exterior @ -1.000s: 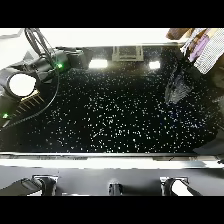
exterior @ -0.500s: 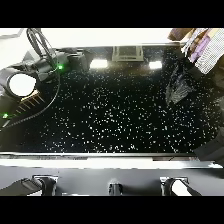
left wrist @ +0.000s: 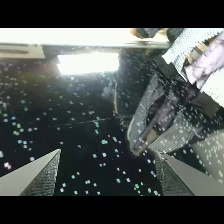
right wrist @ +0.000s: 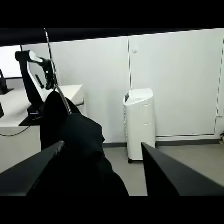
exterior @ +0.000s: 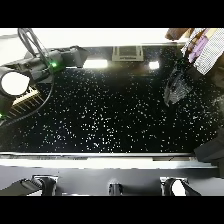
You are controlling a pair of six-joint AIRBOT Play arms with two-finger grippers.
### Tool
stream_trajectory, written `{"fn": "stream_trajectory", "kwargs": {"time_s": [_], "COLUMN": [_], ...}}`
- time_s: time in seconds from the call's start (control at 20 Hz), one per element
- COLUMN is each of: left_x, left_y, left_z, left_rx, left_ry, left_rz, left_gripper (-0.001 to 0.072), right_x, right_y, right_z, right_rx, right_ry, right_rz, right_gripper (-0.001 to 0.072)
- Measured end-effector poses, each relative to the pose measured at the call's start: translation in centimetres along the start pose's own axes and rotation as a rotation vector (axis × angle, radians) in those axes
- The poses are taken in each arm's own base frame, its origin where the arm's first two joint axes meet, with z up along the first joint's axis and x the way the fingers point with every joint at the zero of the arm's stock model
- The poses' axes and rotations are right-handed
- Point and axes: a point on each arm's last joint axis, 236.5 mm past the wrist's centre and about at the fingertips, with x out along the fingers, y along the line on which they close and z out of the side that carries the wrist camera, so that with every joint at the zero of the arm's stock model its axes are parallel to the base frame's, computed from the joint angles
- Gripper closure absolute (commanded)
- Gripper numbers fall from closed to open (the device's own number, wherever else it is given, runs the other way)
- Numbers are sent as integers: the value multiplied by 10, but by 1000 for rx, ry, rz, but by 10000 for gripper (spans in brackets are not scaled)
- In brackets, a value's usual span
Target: Fold the clothes and pants, and hang the long-sleeved shirts on hangers.
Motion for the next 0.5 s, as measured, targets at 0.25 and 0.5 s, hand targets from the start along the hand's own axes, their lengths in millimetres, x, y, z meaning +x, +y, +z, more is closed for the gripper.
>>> {"fn": "stream_trajectory", "kwargs": {"time_s": [0.25, 0.5], "left_x": [-22, -56], "left_y": [39, 93], "left_z": [-4, -38], "left_rx": [-84, -106], "left_ry": [64, 248], "left_rz": [103, 284], "left_gripper": [54, 668], "right_x": [-21, -66], "right_y": [52, 225], "right_z": [8, -72], "right_rx": [106, 149], "right_ry": [7, 321], "right_rz": [275, 892], "right_gripper": [285, 678]}}
